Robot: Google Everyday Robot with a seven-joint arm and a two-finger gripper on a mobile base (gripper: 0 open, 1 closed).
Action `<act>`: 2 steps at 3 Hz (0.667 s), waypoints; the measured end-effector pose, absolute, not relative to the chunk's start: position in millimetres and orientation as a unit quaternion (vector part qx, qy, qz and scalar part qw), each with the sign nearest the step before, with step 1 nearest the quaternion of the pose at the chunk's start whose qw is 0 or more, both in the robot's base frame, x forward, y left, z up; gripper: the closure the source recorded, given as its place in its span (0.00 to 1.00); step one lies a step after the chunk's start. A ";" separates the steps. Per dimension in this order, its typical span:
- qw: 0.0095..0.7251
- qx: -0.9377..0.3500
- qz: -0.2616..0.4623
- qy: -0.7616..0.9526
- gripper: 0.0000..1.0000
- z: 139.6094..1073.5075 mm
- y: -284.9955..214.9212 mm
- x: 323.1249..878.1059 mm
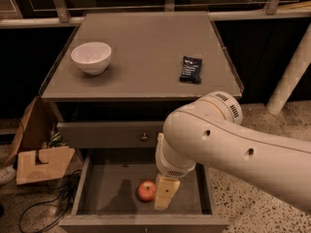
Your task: Pick apple from middle drawer and place on counter
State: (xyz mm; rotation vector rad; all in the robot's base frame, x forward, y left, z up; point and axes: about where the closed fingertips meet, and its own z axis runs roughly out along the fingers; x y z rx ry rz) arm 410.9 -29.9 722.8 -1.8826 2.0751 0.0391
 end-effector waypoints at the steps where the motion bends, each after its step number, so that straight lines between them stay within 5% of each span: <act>1: 0.169 -0.662 0.015 0.730 0.00 721.6 -29.2 411.3; 2: 0.162 -0.667 0.021 0.727 0.00 710.7 -22.7 409.0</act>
Offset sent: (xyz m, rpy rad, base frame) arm -0.0036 0.0148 -0.0268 0.0013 0.0434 0.0265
